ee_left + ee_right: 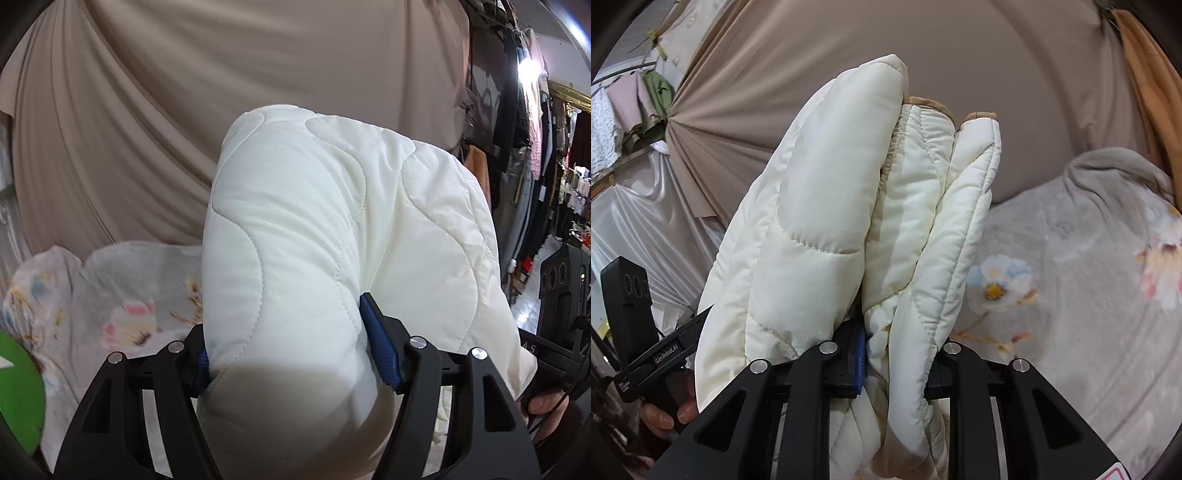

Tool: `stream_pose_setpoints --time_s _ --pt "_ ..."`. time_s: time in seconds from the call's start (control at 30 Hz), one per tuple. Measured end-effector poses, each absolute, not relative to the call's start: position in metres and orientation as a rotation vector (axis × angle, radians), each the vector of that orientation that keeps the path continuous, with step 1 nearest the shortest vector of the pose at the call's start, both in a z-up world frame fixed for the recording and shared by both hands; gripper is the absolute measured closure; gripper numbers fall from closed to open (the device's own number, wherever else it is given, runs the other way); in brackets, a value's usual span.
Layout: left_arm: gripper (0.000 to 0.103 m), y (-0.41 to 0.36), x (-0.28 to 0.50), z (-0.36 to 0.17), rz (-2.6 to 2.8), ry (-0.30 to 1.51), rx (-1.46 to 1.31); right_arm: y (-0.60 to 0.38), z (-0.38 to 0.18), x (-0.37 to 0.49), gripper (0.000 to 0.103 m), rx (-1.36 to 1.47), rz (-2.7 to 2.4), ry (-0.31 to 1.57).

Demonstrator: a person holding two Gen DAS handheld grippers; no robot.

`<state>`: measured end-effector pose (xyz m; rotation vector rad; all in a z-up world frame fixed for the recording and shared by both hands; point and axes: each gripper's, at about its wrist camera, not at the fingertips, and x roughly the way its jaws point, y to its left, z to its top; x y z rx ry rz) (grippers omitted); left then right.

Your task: Fold large clothes

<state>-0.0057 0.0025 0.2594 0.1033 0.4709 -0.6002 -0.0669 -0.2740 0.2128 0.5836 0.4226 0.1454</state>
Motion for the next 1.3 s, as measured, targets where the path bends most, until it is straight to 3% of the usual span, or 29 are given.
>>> stream_pose_setpoints --time_s 0.3,0.5,0.57,0.7,0.8,0.87,1.0,1.17,1.3 --pt "0.037 0.053 0.042 0.273 -0.536 0.422 0.098 -0.231 0.228 0.005 0.082 0.531 0.208 0.405" --pt "0.037 0.071 0.086 0.242 -0.538 0.479 0.097 -0.208 0.204 0.053 0.082 0.55 0.202 0.477" --pt "0.035 0.074 0.108 0.215 -0.539 0.54 0.079 -0.205 0.179 0.072 0.079 0.564 0.178 0.535" --pt "0.029 0.081 0.165 0.111 -0.512 0.767 0.028 -0.201 0.089 0.108 0.069 0.601 0.109 0.735" --pt "0.036 0.087 0.183 0.02 -0.407 0.938 0.094 -0.205 0.01 0.114 0.068 0.625 -0.009 0.926" --pt "0.036 0.099 0.174 -0.007 -0.399 0.976 0.099 -0.214 -0.018 0.094 0.069 0.714 -0.073 0.955" --pt "0.033 0.115 0.154 0.013 -0.391 0.934 0.067 -0.208 0.014 0.06 0.069 0.693 -0.127 0.9" --pt "0.027 0.106 0.151 0.037 -0.411 0.903 0.051 -0.179 0.04 0.079 0.067 0.492 -0.104 0.916" --pt "0.027 0.097 0.143 0.036 -0.417 0.894 0.078 -0.178 0.044 0.095 0.066 0.577 -0.053 0.922"
